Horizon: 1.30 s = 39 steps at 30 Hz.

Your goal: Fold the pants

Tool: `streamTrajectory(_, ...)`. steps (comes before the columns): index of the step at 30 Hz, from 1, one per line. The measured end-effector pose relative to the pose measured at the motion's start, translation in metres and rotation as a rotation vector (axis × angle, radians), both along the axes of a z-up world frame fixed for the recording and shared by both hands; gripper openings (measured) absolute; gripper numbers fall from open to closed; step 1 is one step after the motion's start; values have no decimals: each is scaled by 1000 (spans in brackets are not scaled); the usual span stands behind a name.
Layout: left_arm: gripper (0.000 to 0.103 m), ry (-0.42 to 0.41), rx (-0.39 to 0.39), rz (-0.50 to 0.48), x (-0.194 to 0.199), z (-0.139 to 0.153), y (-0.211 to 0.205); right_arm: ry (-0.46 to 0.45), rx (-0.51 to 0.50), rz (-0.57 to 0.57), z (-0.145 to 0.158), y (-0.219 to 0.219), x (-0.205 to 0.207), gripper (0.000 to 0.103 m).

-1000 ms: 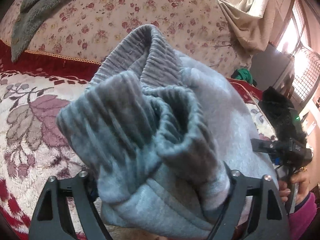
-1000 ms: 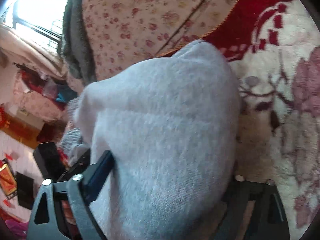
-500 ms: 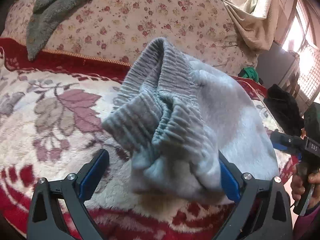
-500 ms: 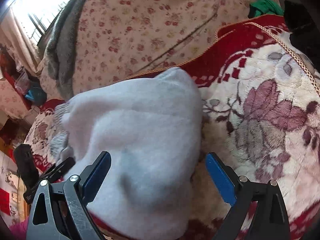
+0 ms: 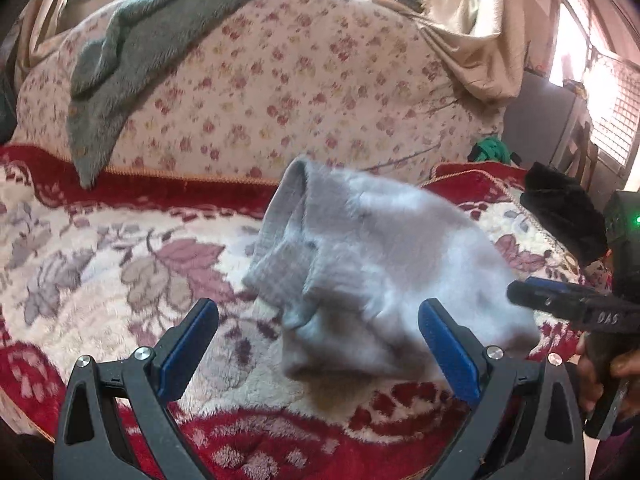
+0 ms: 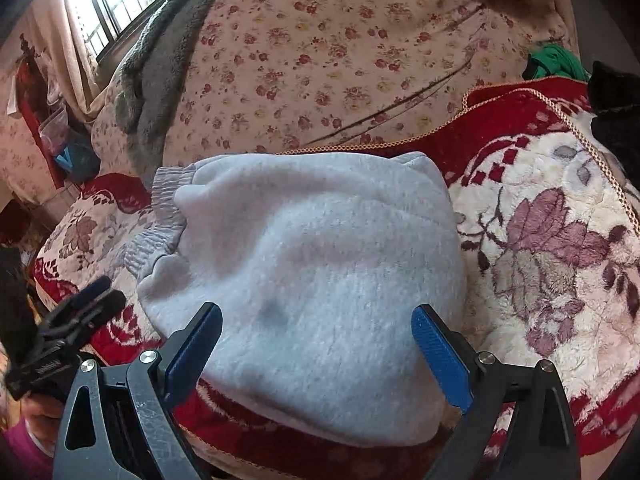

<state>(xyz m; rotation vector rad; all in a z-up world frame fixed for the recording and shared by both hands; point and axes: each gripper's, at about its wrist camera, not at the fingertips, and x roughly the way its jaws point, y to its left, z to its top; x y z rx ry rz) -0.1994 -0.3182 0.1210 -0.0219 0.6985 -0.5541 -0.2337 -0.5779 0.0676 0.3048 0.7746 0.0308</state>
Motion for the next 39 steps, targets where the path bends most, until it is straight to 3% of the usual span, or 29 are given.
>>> streamTrajectory(7,100,-98,30,-40,-7,27,-38,-32,-64,-93,16,-3,-12,98)
streamTrajectory(18,100,-133,87,-17,-2,30,-70,-46,-152,-156,21,0,-14,100)
streamTrajectory(39,100,-149,136,-30,4,29,-86,-52,-125,-211,19,-12,-15,100)
